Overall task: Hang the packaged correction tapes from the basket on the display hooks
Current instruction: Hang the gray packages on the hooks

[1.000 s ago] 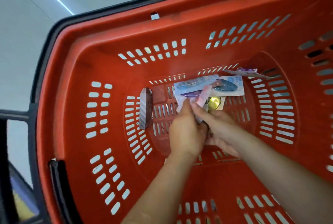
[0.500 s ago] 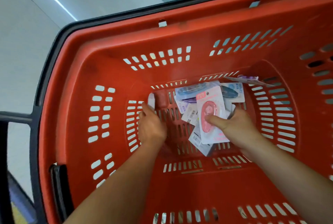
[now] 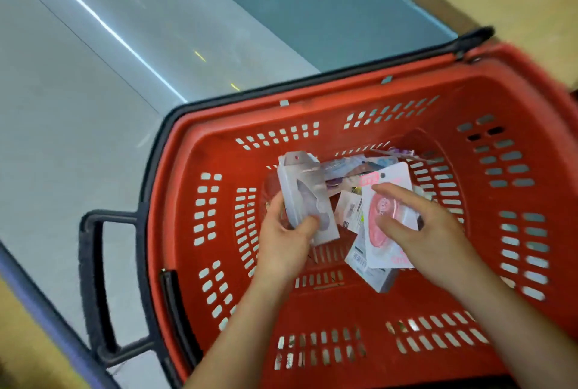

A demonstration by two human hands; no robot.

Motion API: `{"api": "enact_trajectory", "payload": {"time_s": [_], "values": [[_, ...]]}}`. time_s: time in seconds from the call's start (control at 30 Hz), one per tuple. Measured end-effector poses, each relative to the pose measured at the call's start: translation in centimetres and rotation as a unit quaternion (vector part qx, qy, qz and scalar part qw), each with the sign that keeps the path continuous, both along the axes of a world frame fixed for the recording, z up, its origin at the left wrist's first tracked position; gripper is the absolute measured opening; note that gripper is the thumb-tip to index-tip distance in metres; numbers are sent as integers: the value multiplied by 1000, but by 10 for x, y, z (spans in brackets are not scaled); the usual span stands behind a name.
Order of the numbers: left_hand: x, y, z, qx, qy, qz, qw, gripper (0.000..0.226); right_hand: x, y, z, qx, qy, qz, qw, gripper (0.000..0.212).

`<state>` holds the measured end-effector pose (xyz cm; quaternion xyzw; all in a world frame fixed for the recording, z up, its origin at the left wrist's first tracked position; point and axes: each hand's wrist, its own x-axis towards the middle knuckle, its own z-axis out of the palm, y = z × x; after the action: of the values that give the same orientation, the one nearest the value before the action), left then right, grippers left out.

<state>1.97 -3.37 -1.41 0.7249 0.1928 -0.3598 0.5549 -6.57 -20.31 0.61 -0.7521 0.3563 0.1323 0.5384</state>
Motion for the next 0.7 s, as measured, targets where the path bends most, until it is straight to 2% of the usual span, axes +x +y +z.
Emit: {"api": "enact_trajectory", "payload": {"time_s": [0.17,0.27,0.4,0.5,0.53,0.6,0.7], "values": [[-10,-9,137,-61,-36,-9,997,35,-1,1,93,9,-50,-61,997,41],[-13,-12,212,-38,-136,-70,988,35,1,-2,162,20,-90,-106,990,39],[-15,-14,307,53,-321,-198,925,48,5,2,267,43,-143,-173,974,37],[-16,-16,369,54,-370,-328,867,56,6,12,342,72,-192,-229,951,36],[-16,-16,387,49,-375,-341,861,56,4,16,362,76,-206,-245,944,35],[-11,-15,427,24,-365,-319,874,48,-1,21,401,50,-230,-250,939,32],[-9,-11,486,-73,-298,-279,910,34,-15,26,454,17,-268,-257,928,37]]}}
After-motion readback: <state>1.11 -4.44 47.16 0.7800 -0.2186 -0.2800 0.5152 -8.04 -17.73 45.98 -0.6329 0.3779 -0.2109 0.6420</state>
